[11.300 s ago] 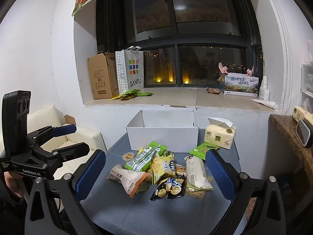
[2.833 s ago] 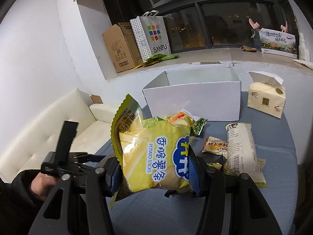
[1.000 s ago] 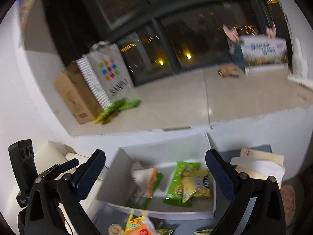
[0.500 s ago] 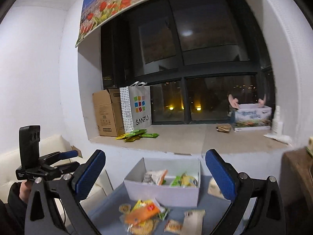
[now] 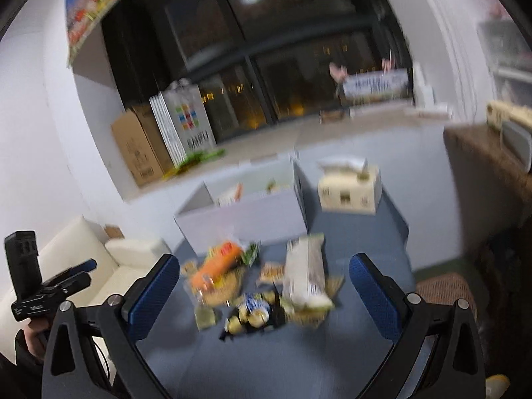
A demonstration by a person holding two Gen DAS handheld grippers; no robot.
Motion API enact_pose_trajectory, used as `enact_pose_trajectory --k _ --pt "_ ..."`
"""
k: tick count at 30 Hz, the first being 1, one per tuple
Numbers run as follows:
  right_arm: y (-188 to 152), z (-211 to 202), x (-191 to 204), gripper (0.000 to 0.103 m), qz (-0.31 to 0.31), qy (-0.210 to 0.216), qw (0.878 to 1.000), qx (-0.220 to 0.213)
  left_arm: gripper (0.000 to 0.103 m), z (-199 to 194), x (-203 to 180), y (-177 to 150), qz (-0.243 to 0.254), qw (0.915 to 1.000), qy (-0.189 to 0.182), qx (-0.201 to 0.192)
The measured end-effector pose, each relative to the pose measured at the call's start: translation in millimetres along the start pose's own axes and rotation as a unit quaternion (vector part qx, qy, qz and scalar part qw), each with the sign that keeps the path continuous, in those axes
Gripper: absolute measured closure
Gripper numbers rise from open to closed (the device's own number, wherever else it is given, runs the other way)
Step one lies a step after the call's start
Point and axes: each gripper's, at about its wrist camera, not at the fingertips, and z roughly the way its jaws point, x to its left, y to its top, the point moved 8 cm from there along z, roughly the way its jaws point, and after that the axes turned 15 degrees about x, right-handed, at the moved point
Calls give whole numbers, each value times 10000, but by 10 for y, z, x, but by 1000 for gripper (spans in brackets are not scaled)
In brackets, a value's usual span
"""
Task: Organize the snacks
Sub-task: 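Move both tools back over the remaining snacks, then grasp the long white printed bag with right tool while left tool grasps orange cake pack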
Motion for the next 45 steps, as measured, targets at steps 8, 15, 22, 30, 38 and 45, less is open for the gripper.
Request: enact_pose_trajectory --k 8,15,22,30,38,45 --pt "8 686 -139 0 -66 -231 9966 792 0 86 -19 -49 128 9997 56 189" --pt "235 1242 -240 0 -219 -583 9873 1462 0 127 -68 -67 348 9990 69 275" --pt "295 1826 -454 0 -222 -831 9712 2222 0 181 -18 -110 350 9985 150 387" --pt "39 2091 -486 63 -618 -952 9513 2866 0 442 48 -152 259 9971 13 720" --pt "237 1485 -402 69 -564 -638 9743 2086 0 844 34 82 311 9946 -256 959" --pt "312 688 -188 69 -342 -18 9937 1068 0 1550 129 484 602 9881 -163 1406"
